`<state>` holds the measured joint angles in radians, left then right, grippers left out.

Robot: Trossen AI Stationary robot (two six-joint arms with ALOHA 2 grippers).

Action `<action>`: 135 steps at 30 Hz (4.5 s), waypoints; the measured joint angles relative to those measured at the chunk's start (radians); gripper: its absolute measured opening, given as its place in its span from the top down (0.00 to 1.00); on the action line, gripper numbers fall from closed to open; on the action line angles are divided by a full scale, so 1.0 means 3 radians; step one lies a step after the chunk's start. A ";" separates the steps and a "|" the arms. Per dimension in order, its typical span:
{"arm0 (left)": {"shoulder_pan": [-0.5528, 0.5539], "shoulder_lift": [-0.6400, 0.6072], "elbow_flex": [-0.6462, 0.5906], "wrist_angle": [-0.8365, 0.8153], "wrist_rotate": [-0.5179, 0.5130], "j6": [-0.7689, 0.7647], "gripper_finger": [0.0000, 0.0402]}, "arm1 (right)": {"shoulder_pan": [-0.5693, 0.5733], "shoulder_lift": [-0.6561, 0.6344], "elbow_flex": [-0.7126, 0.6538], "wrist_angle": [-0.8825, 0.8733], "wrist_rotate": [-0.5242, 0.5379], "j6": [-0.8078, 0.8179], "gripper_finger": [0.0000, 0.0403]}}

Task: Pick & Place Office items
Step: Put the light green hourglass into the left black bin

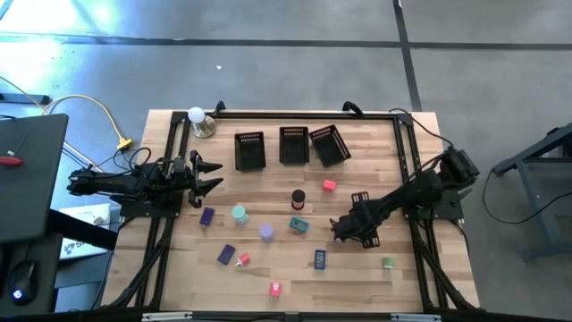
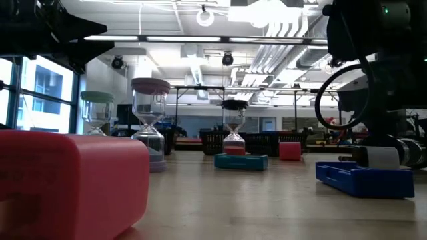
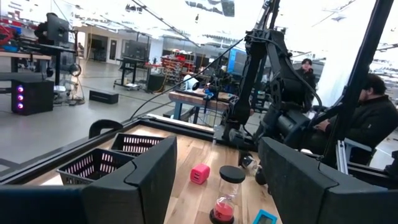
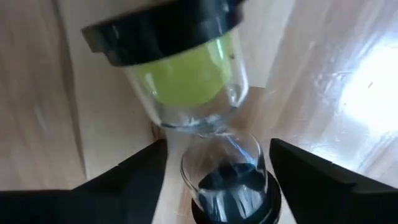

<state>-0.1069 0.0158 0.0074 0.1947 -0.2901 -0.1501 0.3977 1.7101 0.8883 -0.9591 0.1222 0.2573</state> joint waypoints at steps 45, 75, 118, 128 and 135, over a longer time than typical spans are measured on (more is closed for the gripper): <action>-0.0005 0.0000 0.0036 0.0332 0.0394 0.0119 0.43 | -0.0070 0.0042 0.1648 0.0803 0.1486 0.0221 0.60; -0.0616 0.3387 0.1002 0.2630 0.0787 0.0864 0.18 | -0.0440 0.0042 0.1648 0.2564 0.0714 -0.0491 0.59; -0.0845 0.4320 0.1444 0.3486 -0.0031 0.1322 0.18 | -0.0498 0.0042 0.1647 0.2563 0.0632 -0.0436 0.61; -0.0822 0.4539 0.1696 0.3495 -0.0087 0.1493 0.18 | -0.0521 0.0042 0.1647 0.2575 0.0622 -0.0435 0.60; -0.0731 0.4627 0.1770 0.3487 -0.0086 0.1424 0.18 | -0.0523 0.0042 0.1647 0.2591 0.0554 -0.0435 0.58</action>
<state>-0.3261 1.4040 0.5386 1.2407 -0.3161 0.2772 0.2409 1.7226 1.3823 -0.1818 0.2884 0.1268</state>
